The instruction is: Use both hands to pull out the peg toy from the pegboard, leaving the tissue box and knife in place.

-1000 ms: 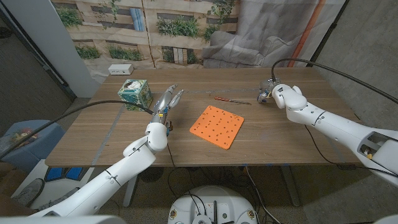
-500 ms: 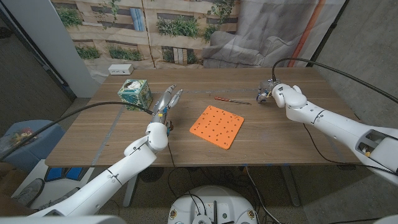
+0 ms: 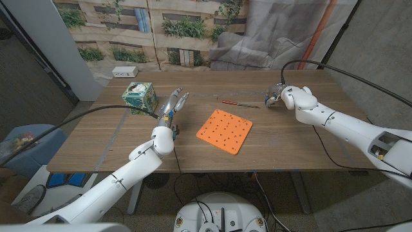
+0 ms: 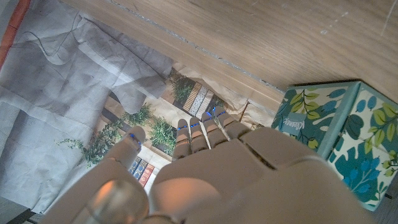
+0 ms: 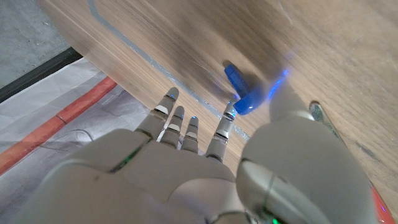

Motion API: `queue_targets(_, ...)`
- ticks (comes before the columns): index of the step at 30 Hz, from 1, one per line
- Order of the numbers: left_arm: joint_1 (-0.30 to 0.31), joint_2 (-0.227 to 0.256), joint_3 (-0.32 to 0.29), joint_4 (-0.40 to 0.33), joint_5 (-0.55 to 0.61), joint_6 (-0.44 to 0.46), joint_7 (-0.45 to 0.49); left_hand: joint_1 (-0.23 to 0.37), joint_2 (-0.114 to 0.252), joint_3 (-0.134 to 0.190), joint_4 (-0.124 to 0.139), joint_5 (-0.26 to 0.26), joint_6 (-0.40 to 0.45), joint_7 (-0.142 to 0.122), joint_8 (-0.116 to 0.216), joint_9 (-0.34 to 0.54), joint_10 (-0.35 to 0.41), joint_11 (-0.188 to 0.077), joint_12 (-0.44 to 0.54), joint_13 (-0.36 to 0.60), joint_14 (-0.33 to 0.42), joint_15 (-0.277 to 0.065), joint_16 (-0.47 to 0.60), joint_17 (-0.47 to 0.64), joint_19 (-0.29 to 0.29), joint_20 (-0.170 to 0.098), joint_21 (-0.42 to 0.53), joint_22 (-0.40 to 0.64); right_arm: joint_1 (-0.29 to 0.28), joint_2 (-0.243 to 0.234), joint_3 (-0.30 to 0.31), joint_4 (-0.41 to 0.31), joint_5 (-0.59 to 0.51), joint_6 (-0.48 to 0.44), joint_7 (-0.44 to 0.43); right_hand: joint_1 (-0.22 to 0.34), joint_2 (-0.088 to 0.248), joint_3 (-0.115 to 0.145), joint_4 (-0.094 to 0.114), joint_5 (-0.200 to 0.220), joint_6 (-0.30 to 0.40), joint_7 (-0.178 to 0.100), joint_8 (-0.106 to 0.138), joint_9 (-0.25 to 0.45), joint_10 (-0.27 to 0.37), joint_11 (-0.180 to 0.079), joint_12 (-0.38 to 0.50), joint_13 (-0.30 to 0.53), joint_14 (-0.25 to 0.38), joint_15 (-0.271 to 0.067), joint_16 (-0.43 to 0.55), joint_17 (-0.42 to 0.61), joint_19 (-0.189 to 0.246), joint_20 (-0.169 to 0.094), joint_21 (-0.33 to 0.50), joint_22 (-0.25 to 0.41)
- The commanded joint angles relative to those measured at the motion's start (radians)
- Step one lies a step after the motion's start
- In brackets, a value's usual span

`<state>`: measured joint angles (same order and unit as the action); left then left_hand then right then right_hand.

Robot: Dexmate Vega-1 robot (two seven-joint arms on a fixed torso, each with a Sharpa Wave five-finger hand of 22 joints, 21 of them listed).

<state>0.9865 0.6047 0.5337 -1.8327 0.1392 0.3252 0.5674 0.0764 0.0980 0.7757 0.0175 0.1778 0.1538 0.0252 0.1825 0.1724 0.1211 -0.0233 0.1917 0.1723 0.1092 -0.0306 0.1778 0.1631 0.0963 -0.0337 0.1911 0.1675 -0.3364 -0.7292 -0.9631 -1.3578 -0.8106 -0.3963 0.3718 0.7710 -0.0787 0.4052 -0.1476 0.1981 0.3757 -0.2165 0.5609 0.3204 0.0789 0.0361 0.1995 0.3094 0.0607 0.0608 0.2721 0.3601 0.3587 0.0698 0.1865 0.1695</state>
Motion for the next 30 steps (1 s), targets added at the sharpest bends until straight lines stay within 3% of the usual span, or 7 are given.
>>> queue_targets(1, -0.010, 0.009, 0.005, 0.008, -0.008, -0.005, -0.010, 0.004, 0.075, 0.004, -0.005, -0.003, 0.006, 0.001, 0.000, 0.002, 0.012, 0.001, 0.000, 0.003, 0.006, 0.001, 0.000, 0.003, 0.010, -0.076, 0.002, 0.002, 0.010, -0.016, 0.004, -0.037, 0.027, 0.001, 0.073, -0.030, -0.003, -0.010, -0.001, -0.002, -0.066, 0.008, -0.029, -0.010, -0.041, 0.011, -0.005, 0.005, -0.036, 0.025, -0.016, 0.006, -0.033, 0.010, -0.004, 0.003)
queue_targets(12, -0.008, 0.005, -0.002, 0.020, -0.031, -0.022, -0.013, 0.005, 0.075, 0.003, -0.007, -0.003, 0.006, 0.000, 0.000, 0.002, 0.010, 0.002, -0.001, 0.003, 0.005, 0.001, -0.001, 0.003, 0.010, -0.074, 0.002, 0.002, 0.020, -0.034, 0.021, -0.065, 0.060, 0.014, 0.140, -0.107, -0.011, -0.031, 0.014, -0.010, -0.228, 0.062, -0.103, -0.036, -0.143, 0.060, -0.008, 0.013, -0.121, 0.079, -0.052, 0.010, -0.114, 0.052, -0.009, 0.002)
queue_targets(18, -0.004, 0.004, -0.015, 0.031, -0.057, -0.043, -0.015, 0.006, 0.075, 0.001, -0.009, -0.004, 0.004, 0.001, -0.001, 0.002, 0.007, 0.003, -0.002, 0.003, -0.002, 0.005, -0.003, 0.003, 0.008, -0.073, 0.000, 0.002, 0.006, -0.054, 0.052, -0.086, 0.102, 0.025, 0.142, -0.146, -0.013, -0.040, 0.021, -0.013, -0.294, 0.086, -0.136, -0.043, -0.182, 0.084, -0.008, 0.015, -0.154, 0.100, -0.062, 0.012, -0.149, 0.062, -0.009, 0.001)
queue_targets(30, -0.014, 0.007, -0.032, 0.077, -0.105, -0.125, -0.036, 0.007, 0.077, -0.002, -0.012, -0.005, 0.003, 0.002, -0.002, 0.002, 0.002, 0.004, -0.004, 0.003, -0.007, 0.007, -0.003, 0.004, 0.007, -0.071, -0.001, 0.002, -0.039, -0.079, 0.125, -0.124, 0.210, 0.025, 0.098, -0.188, -0.004, -0.047, 0.031, -0.013, -0.346, 0.114, -0.168, -0.053, -0.204, 0.094, -0.001, 0.016, -0.183, 0.111, -0.066, 0.013, -0.181, 0.064, -0.008, 0.001)
